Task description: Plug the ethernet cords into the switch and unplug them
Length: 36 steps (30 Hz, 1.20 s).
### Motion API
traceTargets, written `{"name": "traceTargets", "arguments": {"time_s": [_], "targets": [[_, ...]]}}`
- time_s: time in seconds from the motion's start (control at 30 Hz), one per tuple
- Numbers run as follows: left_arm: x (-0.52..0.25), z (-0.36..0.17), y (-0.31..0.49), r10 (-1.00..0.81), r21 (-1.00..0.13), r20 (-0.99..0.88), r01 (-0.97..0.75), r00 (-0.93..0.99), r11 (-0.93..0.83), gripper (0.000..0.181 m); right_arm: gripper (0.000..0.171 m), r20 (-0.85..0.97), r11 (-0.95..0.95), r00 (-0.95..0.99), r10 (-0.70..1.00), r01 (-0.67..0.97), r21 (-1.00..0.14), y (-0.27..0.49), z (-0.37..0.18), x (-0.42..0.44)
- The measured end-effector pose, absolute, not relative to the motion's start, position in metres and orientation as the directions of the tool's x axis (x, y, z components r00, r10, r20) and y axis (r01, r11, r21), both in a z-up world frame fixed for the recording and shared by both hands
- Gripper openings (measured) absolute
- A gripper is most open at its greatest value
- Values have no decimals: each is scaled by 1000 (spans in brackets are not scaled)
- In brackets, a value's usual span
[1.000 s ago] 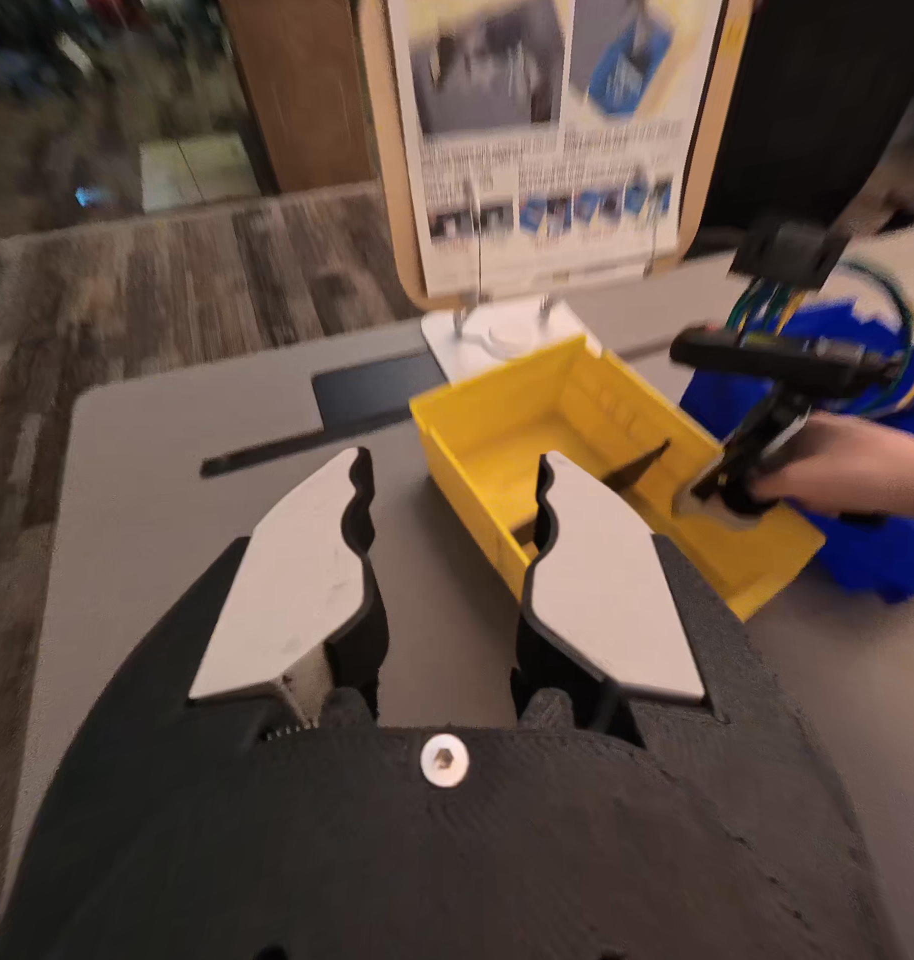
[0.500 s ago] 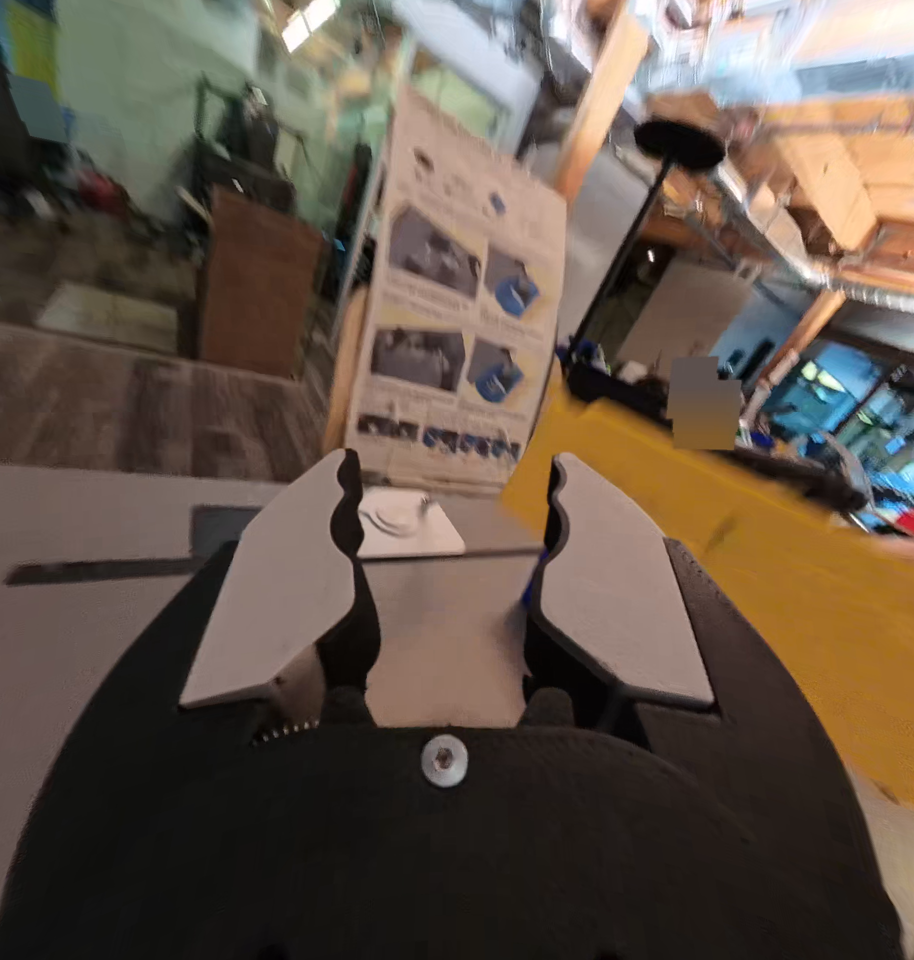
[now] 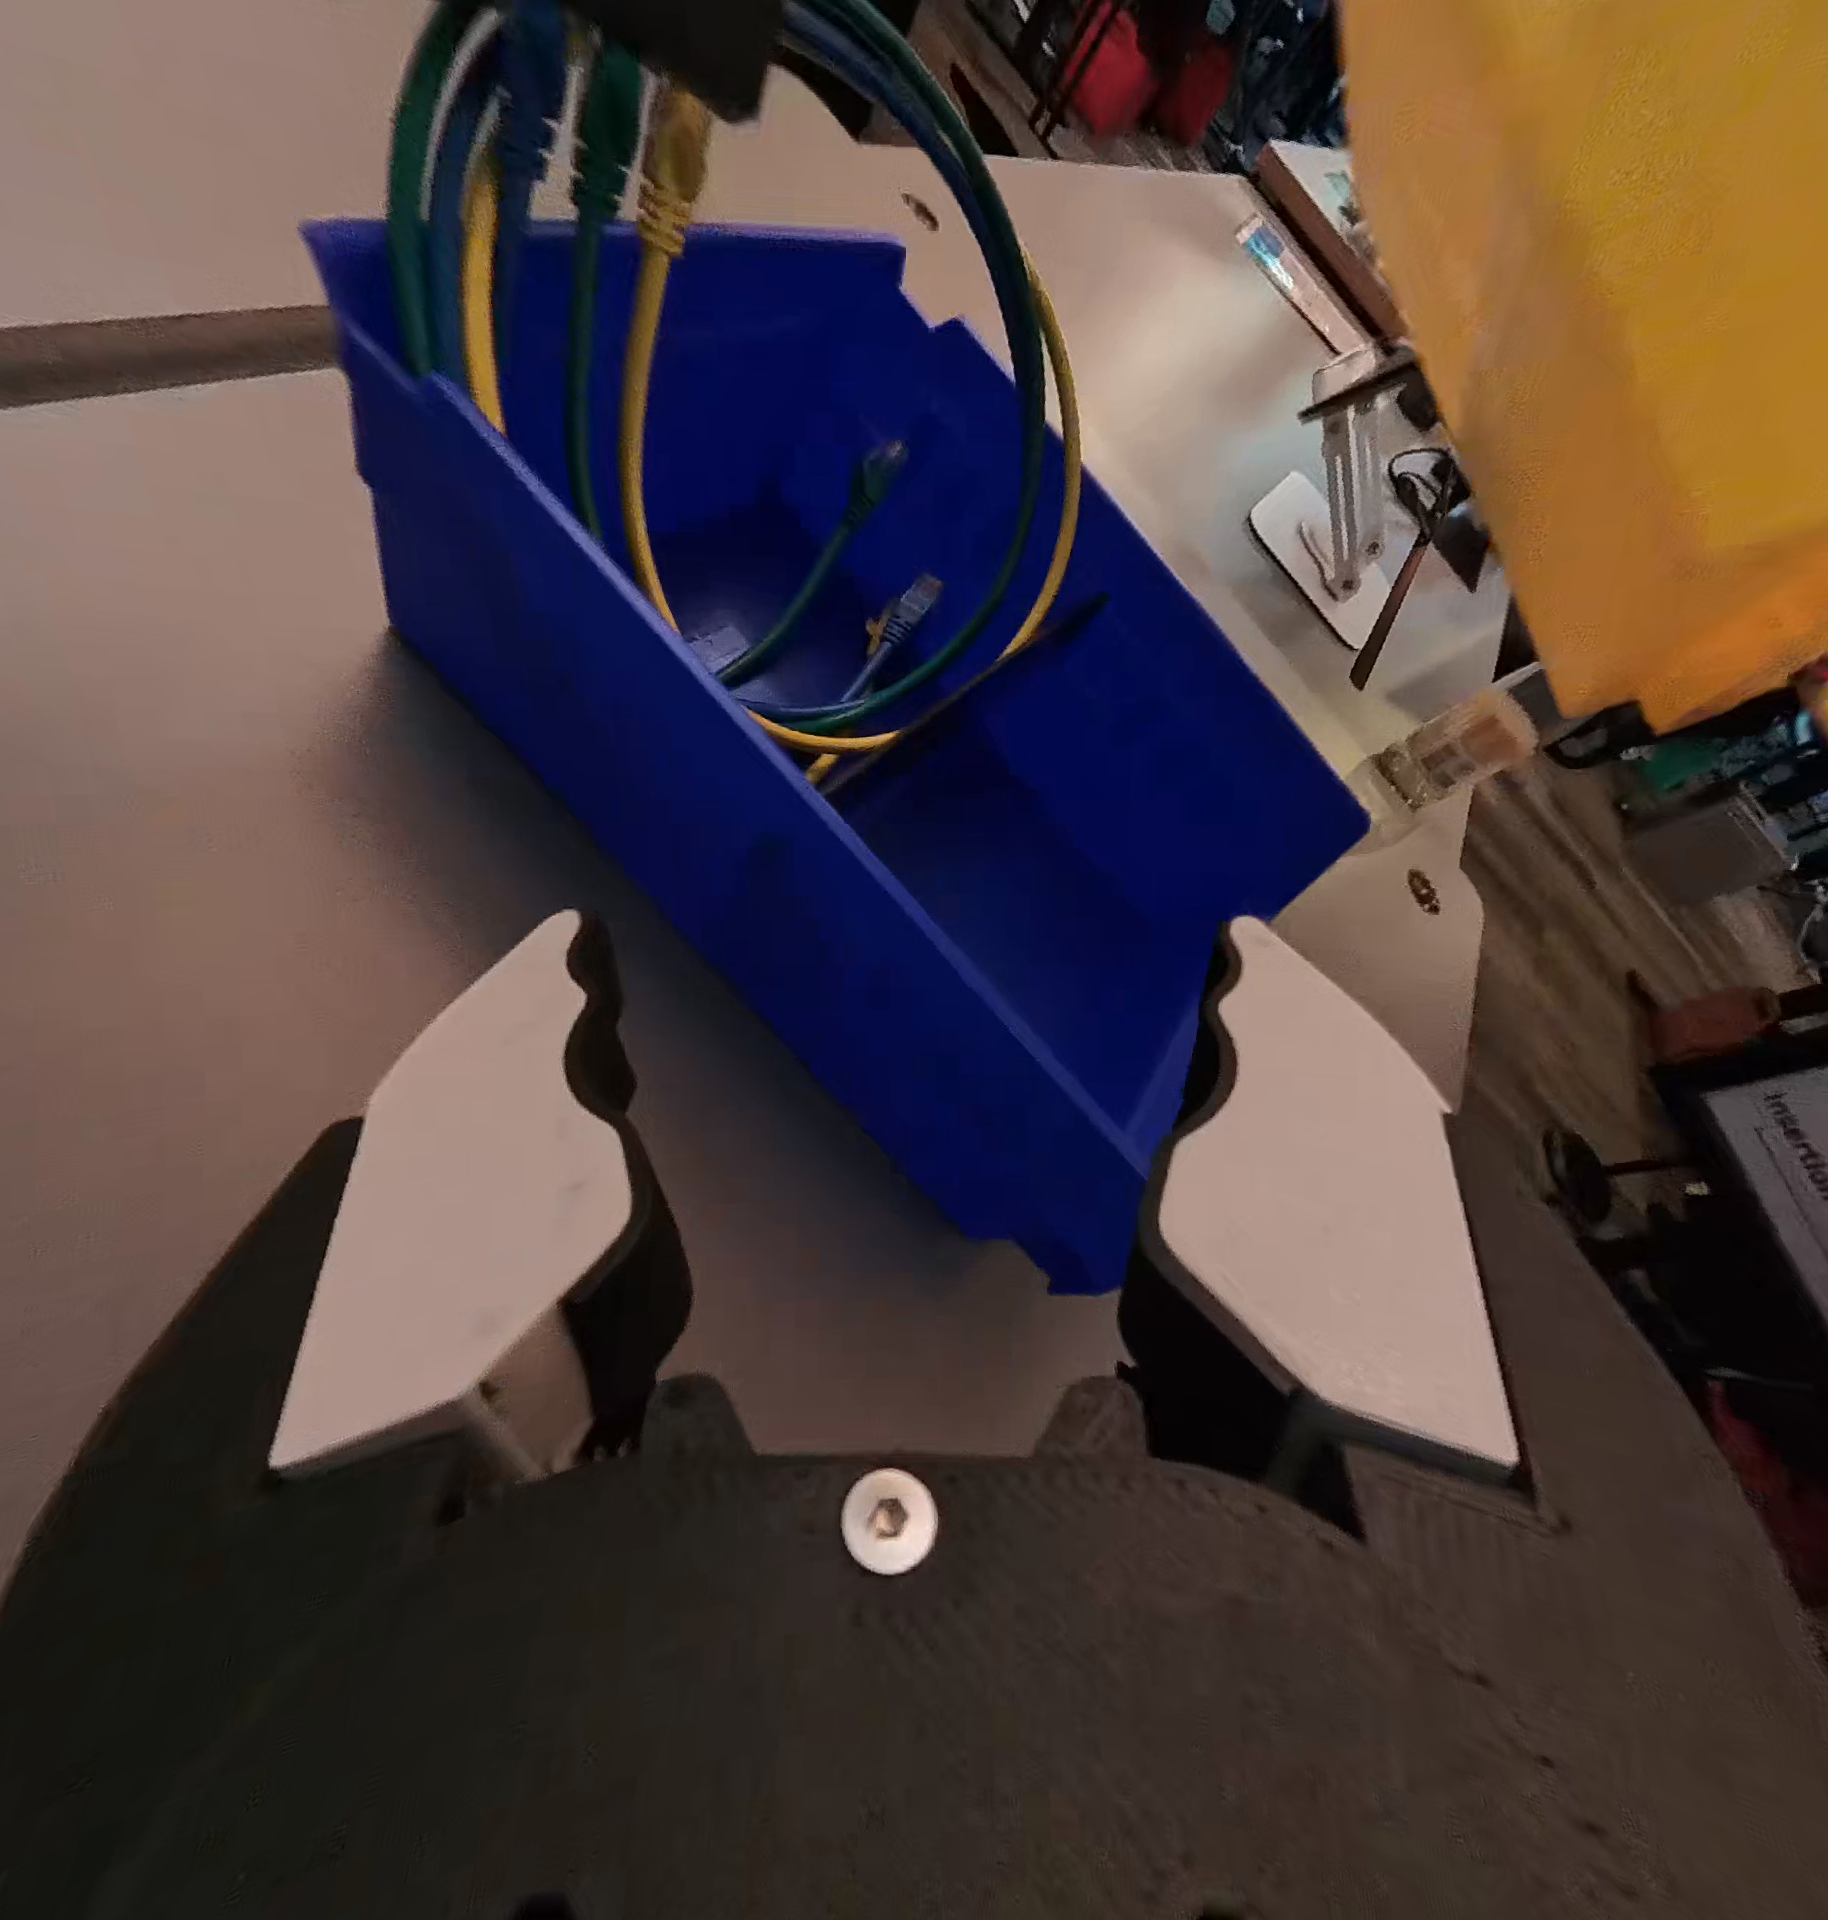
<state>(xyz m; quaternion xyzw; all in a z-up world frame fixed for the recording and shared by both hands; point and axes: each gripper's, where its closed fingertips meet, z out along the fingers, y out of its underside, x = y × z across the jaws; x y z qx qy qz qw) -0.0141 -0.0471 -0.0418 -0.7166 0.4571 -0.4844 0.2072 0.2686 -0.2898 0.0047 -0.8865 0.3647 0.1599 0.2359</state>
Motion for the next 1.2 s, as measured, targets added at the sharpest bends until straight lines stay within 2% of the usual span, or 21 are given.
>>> {"name": "traceTargets", "arguments": {"time_s": [0.13, 0.27, 0.37, 0.5, 0.67, 0.77, 0.8, 0.93, 1.0, 1.07, 1.13, 1.2], "targets": [[-7, -67, -61, -918, -747, 376, -544, 127, -381, 105, 6, -232, -603, 643, -730, -766, -225, -334, -51, 307], [-1, -79, -70, -967, -779, 232, -574, 109, -252, 102, 5, -65, -631, 645, -761, -760, -155, -355, -77, 326], [-4, -81, -77, -970, -759, 230, -610, 76, -227, 87, 5, 24, -699, 700, -714, -710, -81, -351, -91, 325], [-19, -81, -67, -961, -708, 268, -661, 74, -249, 52, 5, -26, -756, 760, -650, -649, -84, -328, -96, 314], [-38, -72, -36, -955, -676, 269, -681, 126, -281, 51, 4, -33, -856, 859, -511, -512, -72, -283, -100, 281], [-50, -71, -24, -922, -631, 362, -692, 139, -352, 64, 5, -53, -880, 886, -462, -465, -100, -254, -102, 258], [-56, -78, -16, -925, -606, 342, -713, 167, -353, 65, 6, -61, -886, 892, -447, -451, -110, -243, -103, 250], [-100, -115, 21, -971, -407, 47, -883, 234, -232, 46, 7, -100, -903, 912, -397, -408, -137, -205, -109, 214], [-121, -115, 39, -960, -342, -40, -906, 279, -249, 36, 6, -124, -908, 917, -380, -395, -141, -193, -112, 203], [-141, -114, 56, -936, -307, -10, -892, 351, -331, 21, 5, -136, -911, 918, -373, -390, -131, -189, -116, 201], [-160, -111, 77, -922, -319, 25, -870, 387, -375, 6, 5, -129, -918, 921, -367, -381, -109, -191, -121, 204], [-185, -110, 96, -907, -308, 39, -858, 419, -410, 5, 6, -115, -916, 917, -382, -392, -89, -197, -128, 210]]}}
